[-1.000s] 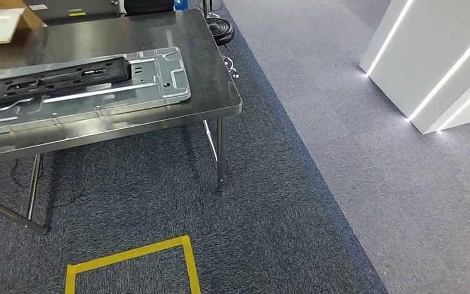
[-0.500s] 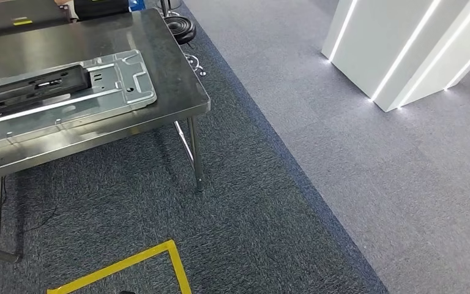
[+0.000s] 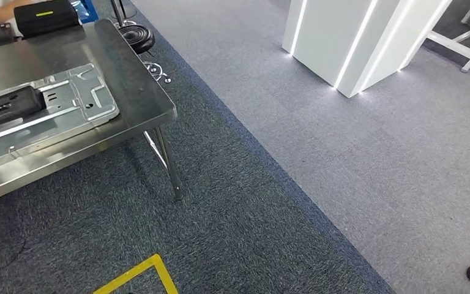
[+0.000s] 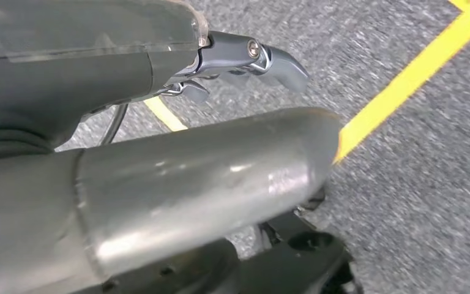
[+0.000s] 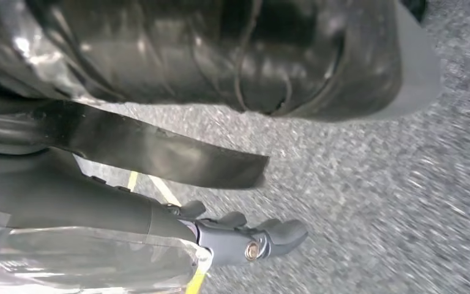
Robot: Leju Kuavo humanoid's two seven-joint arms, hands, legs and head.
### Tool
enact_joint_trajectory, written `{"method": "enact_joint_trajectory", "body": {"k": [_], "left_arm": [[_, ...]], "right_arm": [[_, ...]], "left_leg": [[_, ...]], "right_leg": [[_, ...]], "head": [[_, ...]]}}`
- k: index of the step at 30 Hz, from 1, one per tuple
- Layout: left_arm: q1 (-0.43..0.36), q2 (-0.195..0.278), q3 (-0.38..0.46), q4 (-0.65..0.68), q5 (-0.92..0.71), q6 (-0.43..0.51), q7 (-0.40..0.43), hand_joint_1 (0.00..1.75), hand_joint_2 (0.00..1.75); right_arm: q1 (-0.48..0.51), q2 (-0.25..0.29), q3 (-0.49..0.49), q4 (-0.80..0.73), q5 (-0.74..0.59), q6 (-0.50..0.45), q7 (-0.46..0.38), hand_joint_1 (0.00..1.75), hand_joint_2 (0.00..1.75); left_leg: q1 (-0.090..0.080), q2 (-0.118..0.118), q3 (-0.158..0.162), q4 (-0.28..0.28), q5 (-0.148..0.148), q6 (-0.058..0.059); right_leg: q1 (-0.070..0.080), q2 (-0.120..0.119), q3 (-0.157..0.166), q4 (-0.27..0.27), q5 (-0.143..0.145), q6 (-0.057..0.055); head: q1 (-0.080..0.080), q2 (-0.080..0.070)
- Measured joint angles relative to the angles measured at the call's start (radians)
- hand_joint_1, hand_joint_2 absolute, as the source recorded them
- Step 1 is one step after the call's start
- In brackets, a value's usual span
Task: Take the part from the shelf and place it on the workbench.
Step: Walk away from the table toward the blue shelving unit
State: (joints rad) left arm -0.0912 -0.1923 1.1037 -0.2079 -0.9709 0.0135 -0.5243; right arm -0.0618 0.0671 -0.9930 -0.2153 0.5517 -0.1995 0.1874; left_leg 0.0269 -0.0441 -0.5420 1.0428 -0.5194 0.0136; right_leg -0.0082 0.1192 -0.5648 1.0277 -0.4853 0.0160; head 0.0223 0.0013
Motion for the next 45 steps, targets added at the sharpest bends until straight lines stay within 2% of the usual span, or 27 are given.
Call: {"method": "enact_joint_trajectory", "body": {"k": [1, 3, 5, 6, 8, 10, 12, 14, 16, 18, 20, 22, 23, 24, 25, 27, 29, 31, 32, 34, 36, 38, 39, 40, 42, 43, 45], "left_arm": [[0.0, -0.001, -0.001, 0.0, -0.005, 0.0, 0.002, 0.0, 0.0], [0.0, -0.003, -0.002, 0.0, -0.009, 0.001, 0.004, 0.0, 0.0], [0.0, -0.006, -0.002, 0.0, -0.002, 0.002, 0.001, 0.0, 0.0], [0.001, -0.006, -0.001, 0.0, 0.0, 0.002, 0.0, 0.0, 0.0], [0.003, -0.007, 0.0, 0.0, -0.003, 0.003, 0.001, 0.0, 0.0], [0.003, -0.01, 0.0, 0.0, -0.001, 0.009, 0.005, 0.0, 0.0], [0.002, -0.016, 0.001, 0.0, 0.007, 0.015, 0.014, 0.0, 0.0], [0.001, -0.021, 0.001, 0.0, 0.004, 0.016, 0.027, 0.0, 0.0], [-0.001, -0.024, 0.001, 0.0, -0.004, 0.017, 0.044, 0.0, 0.0], [-0.002, -0.026, 0.001, 0.0, -0.009, 0.022, 0.06, 0.0, 0.0], [-0.001, -0.026, 0.001, 0.0, -0.011, 0.028, 0.066, 0.0, 0.0], [0.003, -0.026, 0.001, 0.0, -0.007, 0.036, 0.061, 0.0, 0.0], [0.005, -0.026, 0.001, 0.0, -0.007, 0.04, 0.056, 0.0, 0.0], [0.005, -0.026, 0.001, 0.0, -0.008, 0.046, 0.051, 0.0, 0.0], [0.004, -0.026, 0.001, 0.0, -0.009, 0.052, 0.046, 0.0, 0.0], [0.003, -0.025, 0.002, 0.0, -0.006, 0.071, 0.036, 0.0, 0.0], [0.001, -0.025, 0.002, 0.0, -0.001, 0.093, 0.03, 0.0, 0.0], [-0.001, -0.025, 0.004, 0.0, 0.004, 0.107, 0.028, 0.0, 0.0], [-0.001, -0.026, 0.005, 0.0, 0.006, 0.111, 0.027, 0.0, 0.0], [-0.001, -0.028, 0.007, 0.0, 0.008, 0.115, 0.028, 0.0, 0.0], [0.001, -0.03, 0.009, 0.0, 0.004, 0.115, 0.028, 0.0, 0.0], [0.003, -0.03, 0.009, 0.0, -0.002, 0.112, 0.028, 0.0, 0.0], [0.003, -0.031, 0.009, 0.0, -0.005, 0.111, 0.029, 0.0, 0.0], [0.003, -0.032, 0.009, 0.0, -0.009, 0.109, 0.029, 0.0, 0.0], [0.002, -0.034, 0.008, 0.0, -0.019, 0.102, 0.031, 0.0, 0.0], [0.002, -0.036, 0.007, 0.0, -0.025, 0.099, 0.031, 0.0, 0.0], [-0.001, -0.038, 0.006, 0.0, -0.03, 0.095, 0.031, 0.0, 0.0]], "right_arm": [[0.002, 0.0, 0.0, 0.0, 0.0, 0.0, 0.002, 0.0, 0.0], [0.005, 0.002, 0.0, 0.001, 0.001, -0.002, 0.004, 0.0, 0.0], [0.003, 0.004, 0.0, 0.001, 0.002, -0.004, -0.002, 0.0, 0.0], [0.002, 0.004, 0.0, 0.001, 0.003, -0.004, -0.003, 0.0, 0.0], [0.001, 0.004, 0.0, 0.001, 0.006, -0.006, -0.002, 0.0, 0.0], [0.005, 0.004, 0.0, 0.001, 0.008, -0.009, -0.01, 0.0, 0.0], [0.005, 0.003, 0.0, 0.001, 0.009, -0.013, -0.018, 0.0, 0.0], [0.001, 0.002, 0.0, 0.0, 0.013, -0.016, -0.016, 0.0, 0.0], [0.001, 0.0, 0.0, 0.0, 0.019, -0.016, -0.01, 0.0, 0.0], [0.002, 0.0, 0.0, 0.001, 0.027, -0.015, -0.003, 0.0, 0.0], [0.001, 0.0, 0.0, 0.001, 0.032, -0.014, 0.0, 0.0, 0.0], [0.0, 0.0, 0.0, 0.001, 0.033, -0.013, -0.002, 0.0, 0.0], [0.0, 0.0, 0.0, 0.001, 0.033, -0.013, -0.002, 0.0, 0.0], [0.001, 0.0, 0.0, 0.001, 0.035, -0.013, -0.001, 0.0, 0.0], [0.001, 0.0, 0.0, 0.001, 0.036, -0.014, 0.0, 0.0, 0.0], [0.001, 0.001, 0.0, 0.001, 0.041, -0.016, 0.001, 0.0, 0.0], [0.002, 0.002, 0.0, 0.001, 0.045, -0.021, -0.001, 0.0, 0.0], [0.007, 0.002, 0.0, 0.001, 0.046, -0.026, -0.005, 0.0, 0.0], [0.01, 0.001, 0.0, 0.001, 0.046, -0.028, -0.007, 0.0, 0.0], [0.011, 0.001, 0.0, 0.001, 0.046, -0.03, -0.008, 0.0, 0.0], [0.008, 0.001, 0.0, 0.001, 0.048, -0.032, -0.002, 0.0, 0.0], [0.008, 0.001, 0.0, 0.001, 0.05, -0.034, 0.004, 0.0, 0.0], [0.009, 0.001, 0.0, 0.001, 0.051, -0.035, 0.005, 0.0, 0.0], [0.01, 0.001, 0.0, 0.001, 0.053, -0.036, 0.007, 0.0, 0.0], [0.012, 0.001, 0.0, 0.001, 0.059, -0.035, 0.011, 0.0, 0.0], [0.01, 0.0, 0.0, 0.001, 0.062, -0.035, 0.013, 0.0, 0.0], [0.008, 0.0, 0.0, 0.001, 0.064, -0.035, 0.014, 0.0, 0.0]], "left_leg": [[-0.001, 0.011, 0.001, -0.002, 0.002, 0.008], [0.0, 0.033, 0.005, -0.009, 0.008, 0.021], [-0.002, 0.056, 0.006, -0.013, 0.01, 0.028], [-0.003, 0.069, 0.006, -0.014, 0.009, 0.029], [-0.006, 0.094, 0.005, -0.014, 0.005, 0.029], [-0.007, 0.116, 0.009, -0.014, 0.001, 0.027], [-0.009, 0.135, 0.019, -0.015, -0.004, 0.023], [-0.009, 0.151, 0.028, -0.018, -0.007, 0.013], [-0.01, 0.168, 0.037, -0.026, -0.008, 0.001], [-0.011, 0.136, 0.033, -0.006, -0.027, -0.009], [-0.009, 0.075, -0.012, 0.093, -0.081, -0.013], [-0.009, 0.053, -0.079, 0.22, -0.13, -0.014], [-0.009, 0.051, -0.096, 0.247, -0.129, -0.014], [-0.009, 0.049, -0.096, 0.235, -0.106, -0.013], [-0.009, 0.043, -0.078, 0.185, -0.068, -0.011], [-0.009, 0.007, -0.022, 0.048, 0.002, -0.004], [-0.012, -0.018, 0.004, -0.02, 0.019, 0.006], [-0.015, -0.004, 0.01, -0.028, 0.018, 0.017], [-0.014, 0.006, 0.015, -0.034, 0.021, 0.025], [-0.01, 0.028, 0.024, -0.046, 0.027, 0.038], [-0.011, 0.052, 0.028, -0.049, 0.025, 0.044], [-0.013, 0.078, 0.031, -0.049, 0.018, 0.044], [-0.013, 0.089, 0.033, -0.049, 0.015, 0.043], [-0.013, 0.1, 0.037, -0.049, 0.011, 0.041], [-0.015, 0.119, 0.049, -0.049, 0.001, 0.034], [-0.017, 0.128, 0.055, -0.049, -0.004, 0.029], [-0.018, 0.144, 0.064, -0.051, -0.013, 0.017]], "right_leg": [[-0.003, 0.001, -0.002, 0.002, 0.0, 0.004], [-0.003, -0.036, -0.021, 0.041, -0.023, 0.012], [-0.002, -0.091, -0.077, 0.152, -0.082, 0.017], [-0.004, -0.104, -0.111, 0.216, -0.109, 0.02], [-0.005, -0.114, -0.142, 0.274, -0.12, 0.02], [-0.002, -0.125, -0.093, 0.184, -0.064, 0.012], [0.008, -0.17, -0.02, 0.048, -0.014, -0.008], [0.018, -0.197, 0.006, -0.006, -0.003, -0.022], [0.018, -0.176, 0.008, -0.017, 0.005, -0.029], [0.009, -0.152, 0.02, -0.04, 0.019, -0.033], [0.005, -0.13, 0.026, -0.053, 0.027, -0.036], [0.006, -0.105, 0.025, -0.052, 0.025, -0.04], [0.007, -0.09, 0.025, -0.05, 0.024, -0.04], [0.007, -0.075, 0.026, -0.047, 0.023, -0.04], [0.007, -0.06, 0.027, -0.044, 0.021, -0.038], [0.007, -0.035, 0.026, -0.033, 0.014, -0.03], [0.007, -0.016, 0.02, -0.024, 0.008, -0.019], [0.004, 0.001, 0.017, -0.025, 0.007, -0.005], [0.003, -0.005, 0.015, -0.021, 0.005, 0.001], [0.004, -0.049, -0.009, 0.033, -0.026, 0.009], [0.001, -0.097, -0.077, 0.159, -0.086, 0.019], [-0.005, -0.111, -0.135, 0.257, -0.113, 0.027], [-0.006, -0.114, -0.138, 0.255, -0.098, 0.028], [-0.006, -0.12, -0.117, 0.211, -0.066, 0.026], [0.0, -0.153, -0.044, 0.069, 0.002, 0.014], [0.005, -0.169, -0.016, 0.014, 0.02, 0.006], [0.014, -0.177, 0.001, -0.023, 0.024, -0.006]], "head": [[0.0, 0.0], [0.0, 0.0], [0.001, 0.0], [0.0, 0.0], [0.0, 0.0], [0.001, 0.0], [0.0, 0.0], [0.0, 0.0], [0.0, 0.0], [0.0, 0.0], [-0.001, 0.0], [-0.001, 0.0], [-0.001, 0.0], [-0.001, 0.0], [-0.001, 0.0], [-0.001, 0.0], [-0.001, 0.0], [-0.001, 0.0], [-0.001, 0.0], [-0.001, 0.0], [0.0, 0.0], [0.0, 0.0], [0.0, 0.0], [0.0, 0.0], [0.0, 0.0], [0.0, 0.0], [0.0, 0.0]]}}
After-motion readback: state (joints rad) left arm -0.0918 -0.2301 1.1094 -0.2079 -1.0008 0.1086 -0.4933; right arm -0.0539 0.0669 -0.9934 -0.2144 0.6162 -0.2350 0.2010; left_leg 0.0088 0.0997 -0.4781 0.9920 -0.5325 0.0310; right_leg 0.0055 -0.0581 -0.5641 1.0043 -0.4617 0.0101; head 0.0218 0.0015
